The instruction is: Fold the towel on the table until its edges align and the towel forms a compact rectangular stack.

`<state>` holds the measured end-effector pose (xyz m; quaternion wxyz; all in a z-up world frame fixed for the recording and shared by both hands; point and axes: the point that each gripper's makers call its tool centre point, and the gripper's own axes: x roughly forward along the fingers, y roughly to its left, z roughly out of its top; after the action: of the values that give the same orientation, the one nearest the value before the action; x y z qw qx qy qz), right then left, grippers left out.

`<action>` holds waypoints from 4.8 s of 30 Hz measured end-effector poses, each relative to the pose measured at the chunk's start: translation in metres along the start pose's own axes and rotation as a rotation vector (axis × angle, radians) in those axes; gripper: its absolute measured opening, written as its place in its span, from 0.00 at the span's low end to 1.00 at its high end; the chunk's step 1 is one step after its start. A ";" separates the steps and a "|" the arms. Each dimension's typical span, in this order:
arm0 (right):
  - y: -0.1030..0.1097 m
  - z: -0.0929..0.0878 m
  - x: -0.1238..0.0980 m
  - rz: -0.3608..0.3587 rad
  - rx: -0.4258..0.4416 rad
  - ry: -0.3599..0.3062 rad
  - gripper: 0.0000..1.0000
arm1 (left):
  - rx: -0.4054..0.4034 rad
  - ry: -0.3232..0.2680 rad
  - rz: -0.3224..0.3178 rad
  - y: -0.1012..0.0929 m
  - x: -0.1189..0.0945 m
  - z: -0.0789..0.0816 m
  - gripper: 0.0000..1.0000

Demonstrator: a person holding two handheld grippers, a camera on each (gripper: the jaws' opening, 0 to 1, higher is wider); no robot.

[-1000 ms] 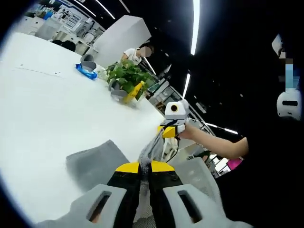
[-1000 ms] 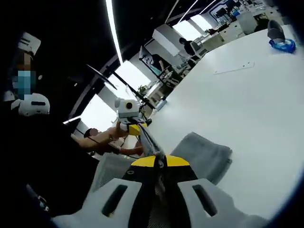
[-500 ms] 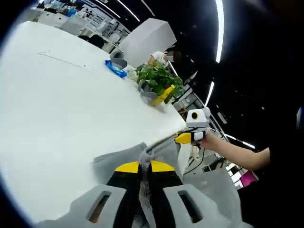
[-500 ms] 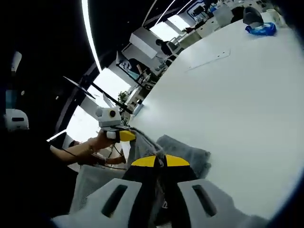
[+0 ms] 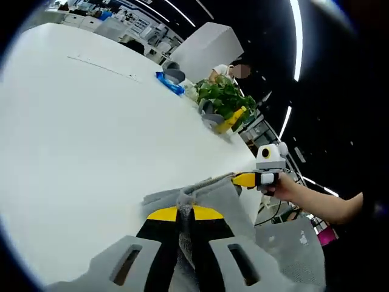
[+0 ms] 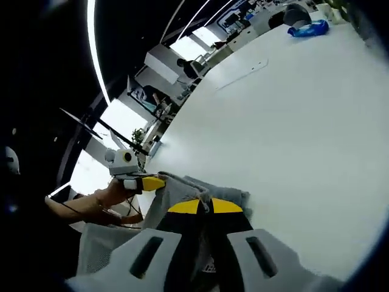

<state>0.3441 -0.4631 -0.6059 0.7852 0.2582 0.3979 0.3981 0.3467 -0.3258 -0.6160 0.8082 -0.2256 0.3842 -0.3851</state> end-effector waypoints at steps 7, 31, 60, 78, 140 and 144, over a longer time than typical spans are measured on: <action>-0.009 -0.003 0.003 -0.033 0.018 -0.020 0.02 | 0.008 0.003 0.034 0.006 0.005 -0.004 0.06; 0.001 -0.012 -0.035 -0.247 -0.505 0.040 0.17 | 0.548 -0.053 0.206 -0.002 -0.030 0.006 0.27; 0.025 -0.082 -0.002 -0.167 -0.739 0.332 0.27 | 0.778 0.304 0.059 -0.035 -0.012 -0.071 0.28; -0.012 -0.014 0.028 -0.173 -0.751 0.321 0.25 | 0.745 0.287 0.058 0.002 0.021 -0.008 0.28; 0.060 -0.015 -0.172 -0.520 -0.582 -0.417 0.96 | 0.677 -0.537 0.334 -0.100 -0.133 0.024 0.99; 0.057 -0.013 -0.178 -0.549 -0.575 -0.439 0.92 | 0.670 -0.500 0.323 -0.100 -0.128 0.014 0.99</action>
<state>0.2446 -0.5784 -0.4970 0.9673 -0.0072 0.1491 0.2051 0.2610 -0.2831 -0.4847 0.9544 0.0253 0.0612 -0.2910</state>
